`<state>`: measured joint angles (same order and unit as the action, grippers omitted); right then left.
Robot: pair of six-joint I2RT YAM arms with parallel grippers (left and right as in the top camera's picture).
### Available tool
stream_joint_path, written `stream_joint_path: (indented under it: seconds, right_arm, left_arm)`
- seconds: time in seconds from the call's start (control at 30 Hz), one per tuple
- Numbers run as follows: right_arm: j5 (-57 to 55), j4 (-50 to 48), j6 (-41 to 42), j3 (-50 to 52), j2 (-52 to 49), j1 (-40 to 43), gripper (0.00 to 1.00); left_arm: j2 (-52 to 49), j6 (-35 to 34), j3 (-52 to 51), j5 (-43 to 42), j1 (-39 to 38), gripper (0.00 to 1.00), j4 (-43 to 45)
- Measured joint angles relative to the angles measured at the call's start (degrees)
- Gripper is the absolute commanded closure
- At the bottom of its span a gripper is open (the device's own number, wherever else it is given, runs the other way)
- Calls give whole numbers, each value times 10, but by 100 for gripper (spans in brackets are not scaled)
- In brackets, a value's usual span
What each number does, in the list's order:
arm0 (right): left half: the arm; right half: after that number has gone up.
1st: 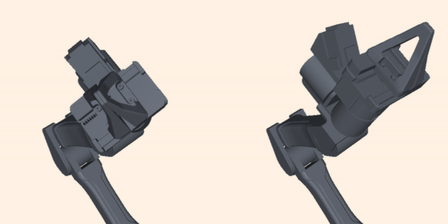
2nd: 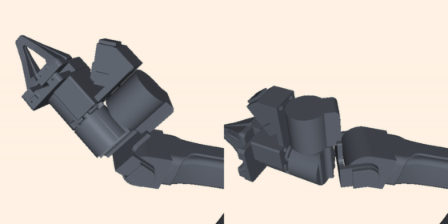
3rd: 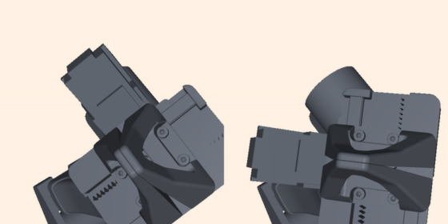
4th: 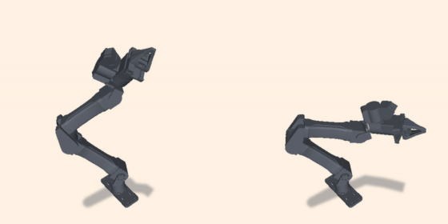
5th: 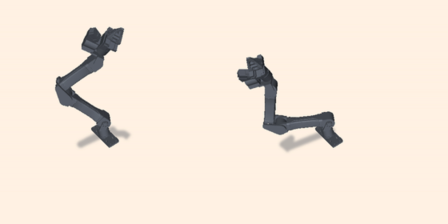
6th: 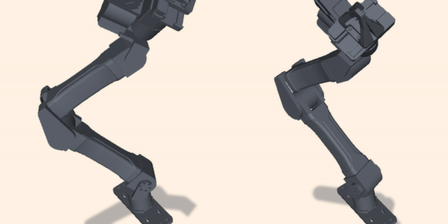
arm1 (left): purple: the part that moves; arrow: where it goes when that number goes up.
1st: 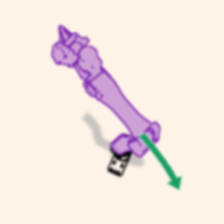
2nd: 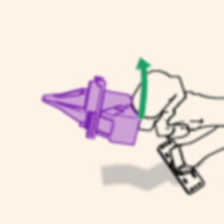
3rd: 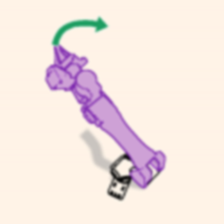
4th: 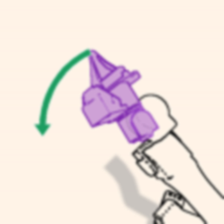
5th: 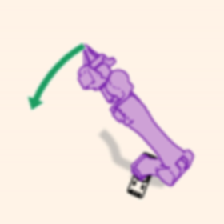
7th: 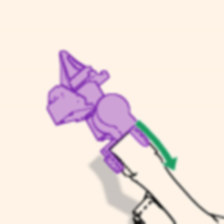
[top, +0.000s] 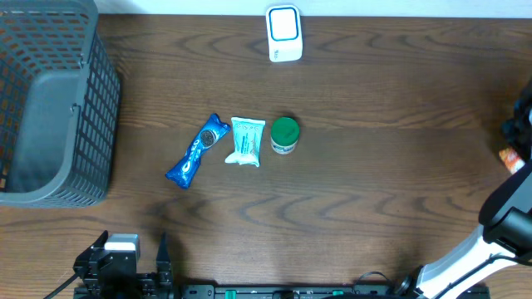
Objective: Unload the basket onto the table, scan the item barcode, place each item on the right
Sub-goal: 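Move the orange pack to the right table edge and release it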
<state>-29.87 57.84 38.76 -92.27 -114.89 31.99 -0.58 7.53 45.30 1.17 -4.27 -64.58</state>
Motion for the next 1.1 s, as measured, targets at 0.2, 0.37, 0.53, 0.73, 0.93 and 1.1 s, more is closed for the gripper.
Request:
stream_joint_path:
  seconds: [0.2, 0.37, 0.53, 0.73, 0.93, 1.1]
  right_arm:
    - [8, 64, -3, -36, 0, 28, 1]
    - [45, 170, -4, -172, 24, -2, 1]
    - [153, 181, 17, -219, 104, -73, 1]
    - [268, 184, 43, -228, 155, -225, 1]
    - [305, 193, 12, -220, 136, -373, 1]
    - [314, 195, -47, -217, 120, -504, 1]
  left_arm:
    - [0, 0, 0, 0, 0, 2, 0]
    - [0, 0, 0, 0, 0, 2, 0]
    - [0, 0, 0, 0, 0, 2, 0]
    - [0, 0, 0, 0, 0, 2, 0]
    - [0, 0, 0, 0, 0, 2, 0]
    - [0, 0, 0, 0, 0, 2, 0]
